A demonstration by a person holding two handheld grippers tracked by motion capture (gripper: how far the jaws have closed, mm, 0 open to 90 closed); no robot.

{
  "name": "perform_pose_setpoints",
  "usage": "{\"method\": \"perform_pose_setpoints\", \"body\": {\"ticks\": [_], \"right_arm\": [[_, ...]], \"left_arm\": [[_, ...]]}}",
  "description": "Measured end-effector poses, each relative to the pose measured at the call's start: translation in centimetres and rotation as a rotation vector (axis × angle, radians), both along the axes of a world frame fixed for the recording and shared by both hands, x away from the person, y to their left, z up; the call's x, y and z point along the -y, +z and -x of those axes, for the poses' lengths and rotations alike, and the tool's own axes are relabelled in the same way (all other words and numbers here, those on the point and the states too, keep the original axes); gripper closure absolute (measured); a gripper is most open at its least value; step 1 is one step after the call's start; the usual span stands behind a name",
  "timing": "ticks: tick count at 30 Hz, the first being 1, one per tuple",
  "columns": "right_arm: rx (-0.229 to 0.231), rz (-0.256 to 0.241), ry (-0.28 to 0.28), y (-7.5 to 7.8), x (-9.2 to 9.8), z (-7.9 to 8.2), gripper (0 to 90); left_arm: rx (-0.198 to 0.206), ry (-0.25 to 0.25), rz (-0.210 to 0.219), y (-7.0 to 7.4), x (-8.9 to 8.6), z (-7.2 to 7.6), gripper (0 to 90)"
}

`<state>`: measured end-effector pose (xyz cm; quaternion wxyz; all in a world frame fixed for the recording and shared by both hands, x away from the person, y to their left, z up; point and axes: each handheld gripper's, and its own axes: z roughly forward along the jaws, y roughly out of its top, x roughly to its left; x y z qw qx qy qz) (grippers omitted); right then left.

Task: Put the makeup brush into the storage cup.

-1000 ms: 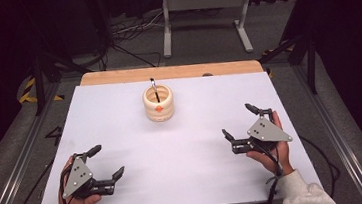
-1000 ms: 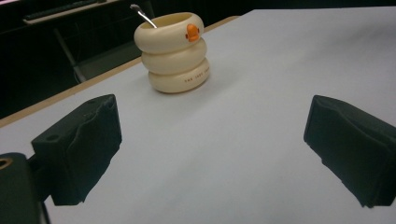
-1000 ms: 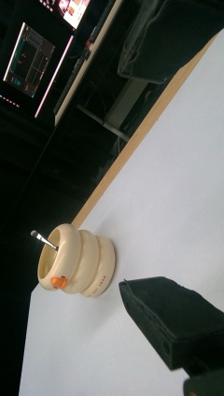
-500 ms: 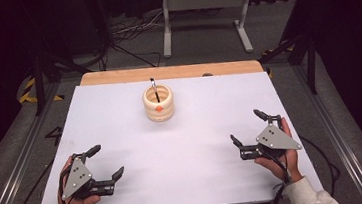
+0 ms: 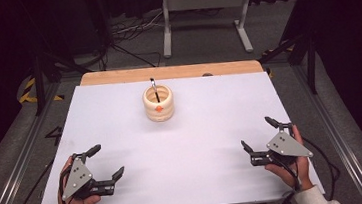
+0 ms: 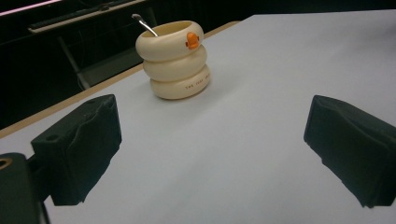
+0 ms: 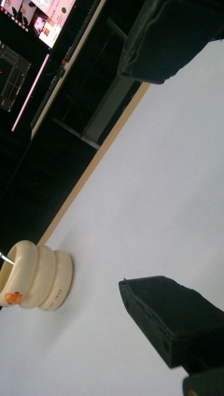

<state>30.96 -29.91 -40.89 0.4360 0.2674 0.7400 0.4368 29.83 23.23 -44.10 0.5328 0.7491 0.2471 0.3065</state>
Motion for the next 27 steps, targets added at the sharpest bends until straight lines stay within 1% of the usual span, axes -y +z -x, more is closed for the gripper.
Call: {"method": "perform_pose_setpoints", "body": {"ticks": [7,13,17,19,23,24,26,27], "right_arm": [[-0.019,0.008,-0.014,-0.6,0.5,0.5,1.5],[-0.05,0.005,-0.021,-1.6,1.2,1.1,1.5],[-0.059,0.011,-0.031,-2.1,1.5,1.5,1.6],[-0.074,0.005,-0.033,-2.3,1.7,1.8,1.6],[-0.076,-0.002,-0.035,-2.7,1.9,2.3,1.7],[-0.076,-0.013,-0.033,-2.7,2.0,2.4,1.7],[-0.06,-0.017,-0.03,-2.7,2.2,2.6,1.7],[-0.054,-0.026,-0.03,-2.6,2.3,2.7,1.6]], "left_arm": [[-0.003,0.001,-0.001,0.0,0.0,0.0,4.8],[-0.007,-0.005,0.004,-0.1,0.0,-0.3,4.9],[-0.004,-0.006,0.002,-0.1,0.0,-0.3,4.9],[-0.005,-0.007,0.002,-0.1,0.0,-0.3,4.9],[-0.003,-0.002,0.005,-0.1,-0.1,-0.4,4.9],[-0.002,-0.002,0.004,-0.1,-0.1,-0.4,4.9],[0.002,-0.003,0.0,0.0,-0.1,-0.3,4.9],[0.001,-0.002,-0.001,0.0,-0.2,-0.3,4.9]]}}
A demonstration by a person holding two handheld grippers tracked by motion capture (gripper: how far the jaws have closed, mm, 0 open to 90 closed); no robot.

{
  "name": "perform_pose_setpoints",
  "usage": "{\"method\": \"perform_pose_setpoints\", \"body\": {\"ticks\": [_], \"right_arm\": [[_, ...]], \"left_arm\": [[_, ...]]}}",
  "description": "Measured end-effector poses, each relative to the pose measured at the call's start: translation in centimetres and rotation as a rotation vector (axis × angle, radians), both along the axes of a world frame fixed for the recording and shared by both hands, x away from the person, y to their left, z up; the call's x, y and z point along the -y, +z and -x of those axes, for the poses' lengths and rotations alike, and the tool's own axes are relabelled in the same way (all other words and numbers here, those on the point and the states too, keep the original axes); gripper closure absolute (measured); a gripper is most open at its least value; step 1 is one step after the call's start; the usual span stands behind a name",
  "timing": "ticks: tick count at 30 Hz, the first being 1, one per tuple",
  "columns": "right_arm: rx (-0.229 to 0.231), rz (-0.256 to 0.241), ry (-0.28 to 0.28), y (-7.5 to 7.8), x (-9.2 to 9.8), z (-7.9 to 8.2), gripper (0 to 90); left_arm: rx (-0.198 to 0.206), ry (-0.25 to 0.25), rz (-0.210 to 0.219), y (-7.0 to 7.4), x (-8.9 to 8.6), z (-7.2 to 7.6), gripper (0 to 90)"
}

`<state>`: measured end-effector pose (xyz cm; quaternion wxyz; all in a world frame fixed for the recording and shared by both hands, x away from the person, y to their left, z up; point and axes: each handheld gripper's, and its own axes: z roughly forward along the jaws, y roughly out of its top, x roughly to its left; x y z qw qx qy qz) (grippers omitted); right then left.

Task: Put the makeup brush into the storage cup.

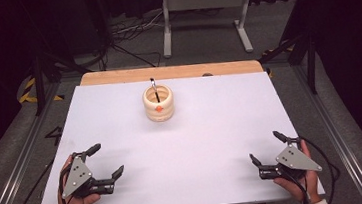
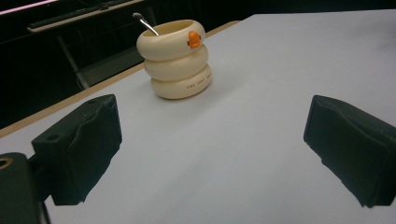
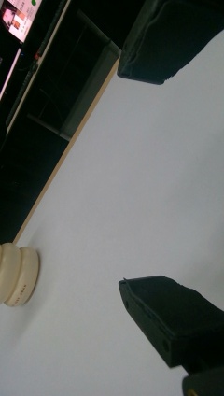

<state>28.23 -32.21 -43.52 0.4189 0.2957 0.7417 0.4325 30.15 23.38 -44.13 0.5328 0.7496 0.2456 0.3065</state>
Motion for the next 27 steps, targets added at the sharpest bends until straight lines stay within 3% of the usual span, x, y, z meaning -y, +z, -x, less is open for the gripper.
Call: {"method": "perform_pose_setpoints", "body": {"ticks": [2,5,9,19,27], "right_arm": [[0.008,-0.035,0.003,0.1,0.3,0.2,1.7],[0.014,-0.043,0.001,0.0,0.3,0.3,1.7],[0.013,-0.045,-0.006,-0.2,0.4,0.4,1.7],[0.069,-0.058,-0.005,0.8,0.2,1.3,1.8],[0.056,-0.057,0.0,0.5,0.2,1.1,1.8]], "left_arm": [[0.002,0.002,-0.004,0.0,0.0,0.1,4.9],[0.0,0.001,-0.006,0.0,0.1,0.1,4.9],[0.001,-0.005,-0.007,0.0,0.2,0.0,4.9],[0.017,-0.008,0.002,0.3,0.0,0.4,4.9],[0.014,-0.009,-0.008,0.2,0.3,0.2,4.9]]}}
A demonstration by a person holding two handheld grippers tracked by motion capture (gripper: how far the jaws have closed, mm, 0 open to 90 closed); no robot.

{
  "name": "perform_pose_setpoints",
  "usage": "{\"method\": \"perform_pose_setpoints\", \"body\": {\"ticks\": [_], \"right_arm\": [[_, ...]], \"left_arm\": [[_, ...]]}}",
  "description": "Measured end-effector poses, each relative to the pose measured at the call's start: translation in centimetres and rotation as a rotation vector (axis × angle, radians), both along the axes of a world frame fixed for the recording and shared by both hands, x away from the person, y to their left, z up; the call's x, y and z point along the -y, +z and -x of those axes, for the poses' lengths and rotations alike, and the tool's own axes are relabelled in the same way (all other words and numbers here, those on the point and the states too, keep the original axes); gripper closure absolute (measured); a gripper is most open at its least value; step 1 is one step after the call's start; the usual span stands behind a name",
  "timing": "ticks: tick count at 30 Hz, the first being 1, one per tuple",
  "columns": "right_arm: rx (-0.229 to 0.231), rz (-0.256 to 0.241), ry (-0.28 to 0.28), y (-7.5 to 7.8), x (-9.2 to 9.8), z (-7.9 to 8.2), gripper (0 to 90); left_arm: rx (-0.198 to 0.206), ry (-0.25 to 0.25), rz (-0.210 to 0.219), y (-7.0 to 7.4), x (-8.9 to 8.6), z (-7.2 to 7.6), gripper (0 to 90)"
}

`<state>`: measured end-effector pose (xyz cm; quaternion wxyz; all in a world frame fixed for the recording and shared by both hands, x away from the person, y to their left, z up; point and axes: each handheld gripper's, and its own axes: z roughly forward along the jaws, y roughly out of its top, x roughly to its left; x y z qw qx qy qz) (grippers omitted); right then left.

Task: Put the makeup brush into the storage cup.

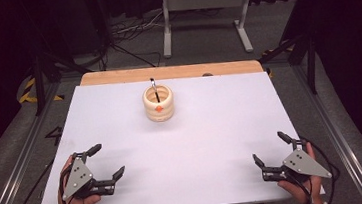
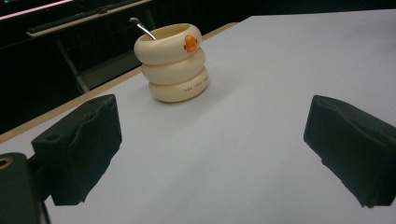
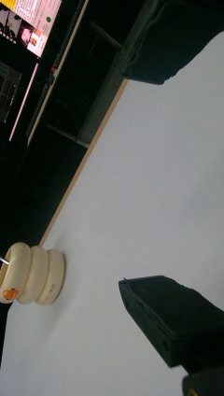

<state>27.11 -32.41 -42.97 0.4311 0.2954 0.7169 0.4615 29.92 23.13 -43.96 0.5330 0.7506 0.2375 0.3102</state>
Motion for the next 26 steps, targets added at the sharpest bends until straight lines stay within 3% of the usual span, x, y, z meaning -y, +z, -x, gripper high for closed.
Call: {"method": "perform_pose_setpoints", "body": {"ticks": [26], "right_arm": [[-0.017,0.004,0.018,-0.12,-0.47,-0.15,1.9]], "left_arm": [[-0.009,0.017,0.0,-0.01,0.2,-0.18,5.2]]}}
